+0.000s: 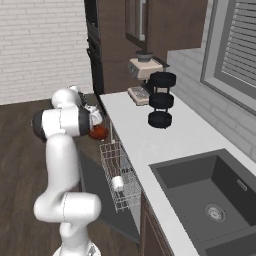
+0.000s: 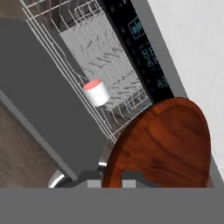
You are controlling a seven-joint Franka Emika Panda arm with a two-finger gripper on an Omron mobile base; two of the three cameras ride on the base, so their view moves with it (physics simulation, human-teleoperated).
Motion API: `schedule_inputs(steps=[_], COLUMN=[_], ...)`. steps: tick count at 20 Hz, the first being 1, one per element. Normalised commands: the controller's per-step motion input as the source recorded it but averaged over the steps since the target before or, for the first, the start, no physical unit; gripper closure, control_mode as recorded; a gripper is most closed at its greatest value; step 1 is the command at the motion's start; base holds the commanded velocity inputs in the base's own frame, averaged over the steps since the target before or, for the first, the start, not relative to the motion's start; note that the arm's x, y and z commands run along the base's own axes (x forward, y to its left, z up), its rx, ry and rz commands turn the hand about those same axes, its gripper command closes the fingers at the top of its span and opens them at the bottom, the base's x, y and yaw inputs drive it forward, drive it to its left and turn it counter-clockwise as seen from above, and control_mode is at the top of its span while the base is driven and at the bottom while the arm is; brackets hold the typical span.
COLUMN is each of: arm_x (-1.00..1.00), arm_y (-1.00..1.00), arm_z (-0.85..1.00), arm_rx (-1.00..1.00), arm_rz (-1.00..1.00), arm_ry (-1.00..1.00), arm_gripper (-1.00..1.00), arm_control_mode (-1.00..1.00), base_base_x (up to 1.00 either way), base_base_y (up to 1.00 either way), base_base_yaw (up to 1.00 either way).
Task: Pick up the cup and bowl from the counter, place them in the dishwasher, and close the dishwasher door.
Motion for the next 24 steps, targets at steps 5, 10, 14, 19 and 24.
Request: schedule_inputs(steps=[5,10,14,19,24], arm_x=[-0.81,-0.11,0.04,0.40,0.72], arm_y=[-0.10,-0.23,0.00,-0.01,-0.03], arm_z=[-0.66,-0.75,-0.85,-0.77,-0.24], arm_rx=[0.00,0.02,0.00,0.00,0.00], arm_rz=[-0.34,-0.20,-0.10,-0.01,0.00], arm_ry=[-0.05,-0.18,-0.25,-0.21,-0.09], arm_gripper=[1.00,1.00,1.00,1.00,1.00], arm_control_mode=[-1.00,-1.00,-1.00,-1.00,-1.00], base_base_x=[0.00,0.00,0.00,0.00,0.00], base_base_y=[0.00,0.00,0.00,0.00,0.00], base_base_yaw=[0.00,0.00,0.00,0.00,0.00])
